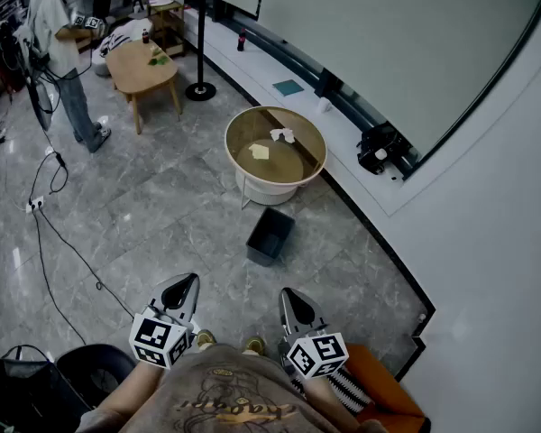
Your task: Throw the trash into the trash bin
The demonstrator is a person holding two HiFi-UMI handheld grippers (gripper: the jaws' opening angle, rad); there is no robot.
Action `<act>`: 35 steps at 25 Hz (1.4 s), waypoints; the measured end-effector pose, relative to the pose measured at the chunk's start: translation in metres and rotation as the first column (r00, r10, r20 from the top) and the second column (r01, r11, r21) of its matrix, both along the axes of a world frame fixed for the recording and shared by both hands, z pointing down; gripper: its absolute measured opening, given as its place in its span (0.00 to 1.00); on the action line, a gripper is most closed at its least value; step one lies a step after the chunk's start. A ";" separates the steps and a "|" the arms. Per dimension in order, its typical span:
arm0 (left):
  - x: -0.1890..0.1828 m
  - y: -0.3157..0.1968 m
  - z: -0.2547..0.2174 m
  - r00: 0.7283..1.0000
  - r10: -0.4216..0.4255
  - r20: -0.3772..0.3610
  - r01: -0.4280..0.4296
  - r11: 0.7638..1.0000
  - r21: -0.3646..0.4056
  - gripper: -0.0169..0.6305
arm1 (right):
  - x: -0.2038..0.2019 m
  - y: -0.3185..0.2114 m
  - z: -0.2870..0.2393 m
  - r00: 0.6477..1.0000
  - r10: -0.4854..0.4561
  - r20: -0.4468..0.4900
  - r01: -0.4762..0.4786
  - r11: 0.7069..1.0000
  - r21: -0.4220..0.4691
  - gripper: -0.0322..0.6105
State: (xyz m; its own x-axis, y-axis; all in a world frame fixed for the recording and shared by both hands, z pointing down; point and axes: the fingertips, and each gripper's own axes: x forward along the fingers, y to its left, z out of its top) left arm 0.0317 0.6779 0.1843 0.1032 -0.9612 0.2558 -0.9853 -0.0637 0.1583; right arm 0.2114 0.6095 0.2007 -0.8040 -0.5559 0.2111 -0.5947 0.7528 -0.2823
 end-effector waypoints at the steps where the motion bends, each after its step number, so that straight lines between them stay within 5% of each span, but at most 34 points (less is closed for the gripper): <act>1: 0.000 -0.001 0.000 1.000 -0.001 -0.003 0.001 1.000 -0.001 0.05 | -0.001 -0.001 0.000 1.000 0.002 0.001 -0.002 1.000 0.000 0.08; 26: -0.047 -0.003 0.021 0.994 0.109 -0.010 -0.109 0.994 -0.024 0.05 | -0.061 0.016 0.006 0.995 0.065 0.070 -0.064 0.998 -0.017 0.08; 35: -0.072 -0.031 0.029 0.995 0.097 -0.019 -0.098 0.995 -0.019 0.05 | -0.089 -0.017 0.017 0.997 0.057 0.052 -0.056 0.998 -0.020 0.08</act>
State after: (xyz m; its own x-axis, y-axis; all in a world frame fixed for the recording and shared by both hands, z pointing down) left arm -0.0402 0.6473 0.2134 0.2009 -0.9412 0.2716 -0.9715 -0.1559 0.1785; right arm 0.1226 0.5926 0.2178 -0.7818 -0.5969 0.1801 -0.6198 0.7129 -0.3280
